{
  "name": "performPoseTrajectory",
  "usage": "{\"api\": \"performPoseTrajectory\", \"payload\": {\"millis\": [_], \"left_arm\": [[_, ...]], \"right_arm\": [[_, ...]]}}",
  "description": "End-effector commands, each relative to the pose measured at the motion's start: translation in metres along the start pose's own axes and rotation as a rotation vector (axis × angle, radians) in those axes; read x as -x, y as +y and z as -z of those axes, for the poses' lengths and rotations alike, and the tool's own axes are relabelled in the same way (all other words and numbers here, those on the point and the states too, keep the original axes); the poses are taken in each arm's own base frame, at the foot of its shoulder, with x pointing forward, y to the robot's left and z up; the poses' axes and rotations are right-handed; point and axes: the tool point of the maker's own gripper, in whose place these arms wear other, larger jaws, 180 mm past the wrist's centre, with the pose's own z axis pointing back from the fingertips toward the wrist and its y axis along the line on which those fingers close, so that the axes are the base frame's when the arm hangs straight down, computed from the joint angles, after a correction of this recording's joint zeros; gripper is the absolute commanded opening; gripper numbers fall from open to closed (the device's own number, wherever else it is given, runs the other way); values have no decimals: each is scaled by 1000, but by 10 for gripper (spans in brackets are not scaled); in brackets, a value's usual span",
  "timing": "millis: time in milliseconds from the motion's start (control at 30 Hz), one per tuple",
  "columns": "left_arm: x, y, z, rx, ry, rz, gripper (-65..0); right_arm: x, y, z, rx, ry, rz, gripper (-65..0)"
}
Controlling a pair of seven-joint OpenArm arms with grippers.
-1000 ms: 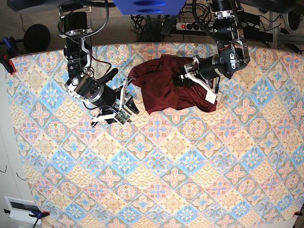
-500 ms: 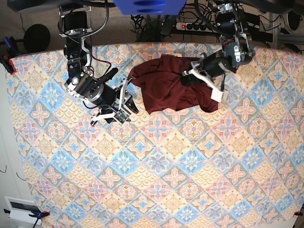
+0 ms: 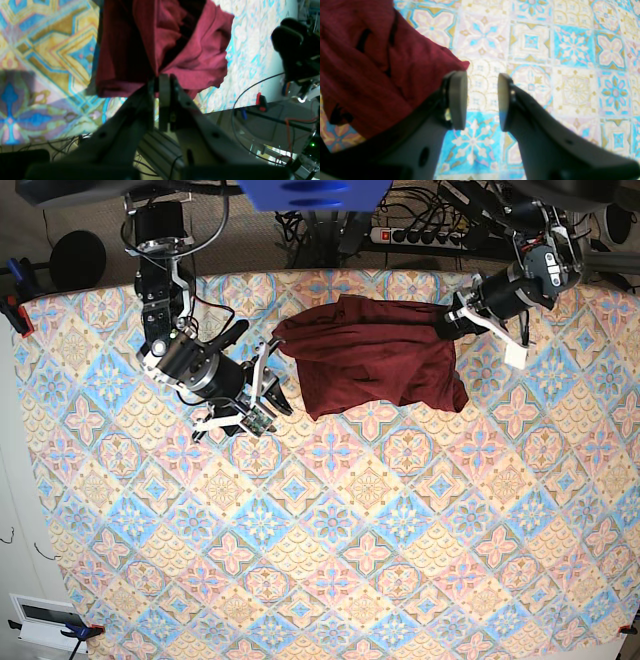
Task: Layout the t-shirt on the table in an organized manner, then fold the t-shirt properly
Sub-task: 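Hold the bundle's ends with both grippers and straighten it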
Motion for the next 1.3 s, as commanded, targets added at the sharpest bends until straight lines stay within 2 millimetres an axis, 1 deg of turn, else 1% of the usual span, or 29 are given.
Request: {"api": "performPoseTrajectory", "payload": {"millis": [0,133,267,433,567,633,700,767,867,1000,1033,1100,1133,1200,1267], "left_arm": [[-5,-4,-3,12,-19,18,-650],[2,0,-4,1,-4,9,-650],[6,3,-5,-8,7,4,-650],[14,13,-7,-56,29,12,-650],[12,22,-10,-91,34,33,-650],[12,28,-11,-126,33,47,-650],[11,35,-12,-166,35,64,-650],[11,38,-12,-185,34,72,-650],[4,36,-10,-183,18,82,-650],[1,34,-10,-179,12,85,-650],[1,34,-10,-179,12,85,-650],[1,34,-10,-179,12,85,-650],[1,35,-10,-181,12,86,-650],[1,35,-10,-181,12,86,-650],[1,35,-10,-181,12,86,-650]], "right_arm": [[-12,0,-3,1,-48,-2,-462],[-2,11,-4,-19,-26,15,-462],[-1,16,-2,-33,-25,13,-462],[-9,42,5,-104,-36,-22,-462],[-15,65,9,-168,-43,-54,-462],[-9,70,8,-188,-25,-83,-462],[-5,80,8,-222,-10,-115,-462],[-2,89,8,-248,2,-138,-462],[3,92,7,-260,20,-151,-462],[23,90,6,-257,125,-168,-462],[25,94,6,-266,136,-172,-462],[31,109,4,-304,151,-176,-462],[35,114,3,-317,159,-183,-462],[42,116,0,-332,180,-204,-462],[51,115,-3,-337,206,-222,-462]]}}
